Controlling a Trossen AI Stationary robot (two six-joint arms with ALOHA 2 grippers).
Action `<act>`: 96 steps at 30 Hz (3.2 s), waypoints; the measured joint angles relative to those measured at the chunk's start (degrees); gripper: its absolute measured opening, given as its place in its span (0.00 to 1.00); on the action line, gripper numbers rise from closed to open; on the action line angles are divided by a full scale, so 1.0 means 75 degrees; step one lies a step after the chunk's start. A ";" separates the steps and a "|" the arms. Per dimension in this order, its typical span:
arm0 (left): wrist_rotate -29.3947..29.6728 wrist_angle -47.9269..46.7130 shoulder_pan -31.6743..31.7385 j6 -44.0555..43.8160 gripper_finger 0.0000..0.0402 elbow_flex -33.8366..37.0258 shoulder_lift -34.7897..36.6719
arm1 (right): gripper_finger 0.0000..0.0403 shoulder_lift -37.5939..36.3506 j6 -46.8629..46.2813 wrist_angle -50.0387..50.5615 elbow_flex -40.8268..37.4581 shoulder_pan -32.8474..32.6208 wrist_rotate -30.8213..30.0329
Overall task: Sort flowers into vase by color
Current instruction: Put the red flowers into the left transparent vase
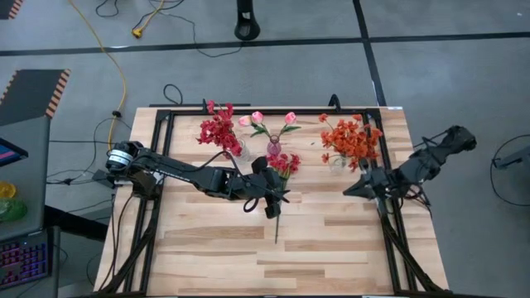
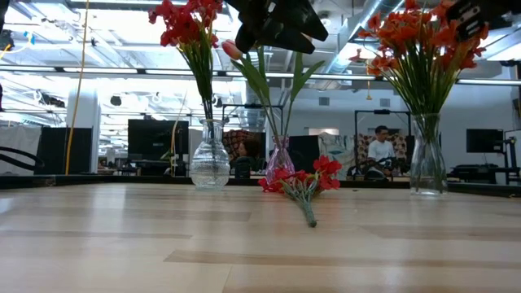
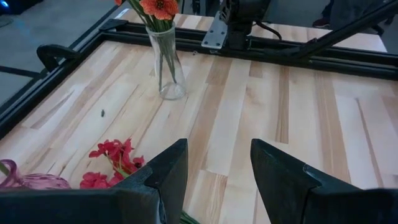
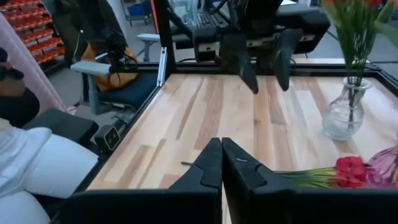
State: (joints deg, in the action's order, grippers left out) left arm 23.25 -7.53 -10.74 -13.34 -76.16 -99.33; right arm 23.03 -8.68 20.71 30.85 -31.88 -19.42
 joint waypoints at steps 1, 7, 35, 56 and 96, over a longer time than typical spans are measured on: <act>0.0001 0.0000 0.0000 0.0000 0.41 0.0000 0.0000 | 0.07 0.0000 -0.0001 -0.0055 -0.0092 0.0000 0.0001; 0.0000 -0.0021 0.0000 0.0000 0.41 0.0000 0.0000 | 0.08 0.0025 0.0228 -0.0743 -0.0532 0.0000 0.0115; -0.0038 -0.0105 0.0000 0.0003 0.41 0.0000 0.0000 | 0.08 0.0032 0.0620 -0.4385 -0.2898 -0.0213 0.1008; -0.0032 -0.0105 0.0000 0.0000 0.41 0.0000 0.0000 | 0.08 0.0882 0.1549 -0.4878 -0.2922 -0.0150 0.1008; -0.0009 -0.0102 0.0000 -0.0204 0.41 0.0000 0.0000 | 0.08 -0.2750 0.2334 -0.3199 -0.4050 0.2493 0.1029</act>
State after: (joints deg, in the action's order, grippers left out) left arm 23.18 -8.29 -10.74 -14.87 -76.16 -99.33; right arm 2.40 8.83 -3.28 0.47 -13.18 -11.71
